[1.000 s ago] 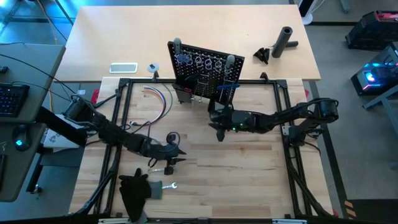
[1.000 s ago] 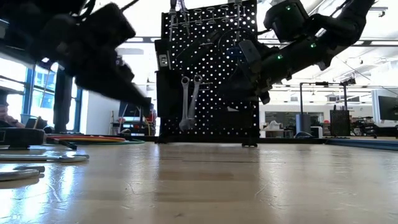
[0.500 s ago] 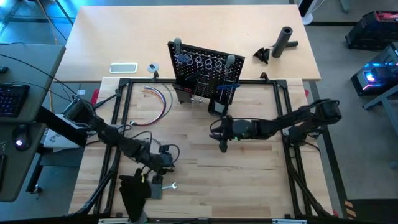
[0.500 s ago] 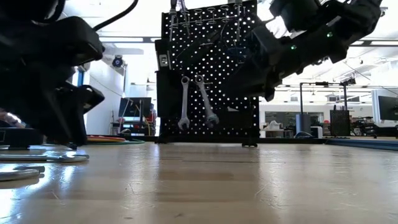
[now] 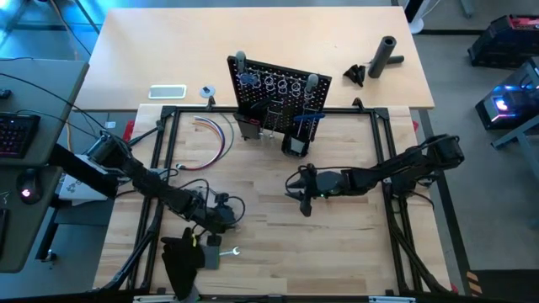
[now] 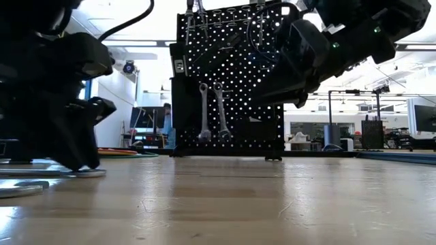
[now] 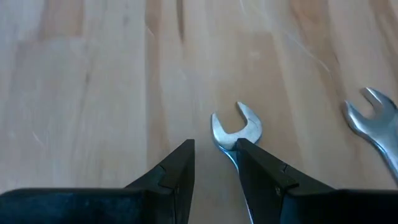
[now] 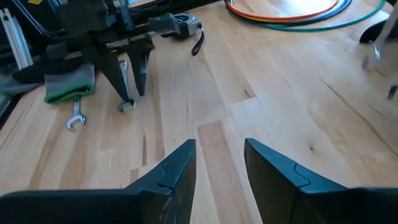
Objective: Hang tools onto peg board
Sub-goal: Hang the wrench on the black pegboard
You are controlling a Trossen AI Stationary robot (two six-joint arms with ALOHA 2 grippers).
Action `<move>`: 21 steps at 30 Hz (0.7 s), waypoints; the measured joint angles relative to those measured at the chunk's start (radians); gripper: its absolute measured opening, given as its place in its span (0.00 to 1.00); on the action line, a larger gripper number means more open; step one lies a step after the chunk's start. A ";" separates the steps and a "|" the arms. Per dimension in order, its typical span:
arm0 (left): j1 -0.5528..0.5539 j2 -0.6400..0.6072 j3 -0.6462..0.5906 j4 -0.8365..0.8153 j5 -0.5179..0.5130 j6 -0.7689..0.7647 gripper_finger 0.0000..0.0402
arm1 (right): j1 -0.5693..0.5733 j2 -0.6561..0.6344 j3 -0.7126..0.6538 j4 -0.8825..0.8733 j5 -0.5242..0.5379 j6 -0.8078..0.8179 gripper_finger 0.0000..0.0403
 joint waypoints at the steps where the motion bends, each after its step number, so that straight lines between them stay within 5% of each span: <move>1: 0.008 0.009 0.000 0.014 -0.009 0.012 0.28 | 0.005 0.000 0.000 0.003 0.005 -0.003 0.32; 15: 0.240 0.208 0.007 0.396 -0.046 0.302 0.28 | 0.047 0.000 0.000 0.004 0.046 0.001 0.32; 21: 0.321 0.273 0.079 0.423 -0.007 0.381 0.28 | 0.068 0.000 0.000 0.004 0.064 0.001 0.32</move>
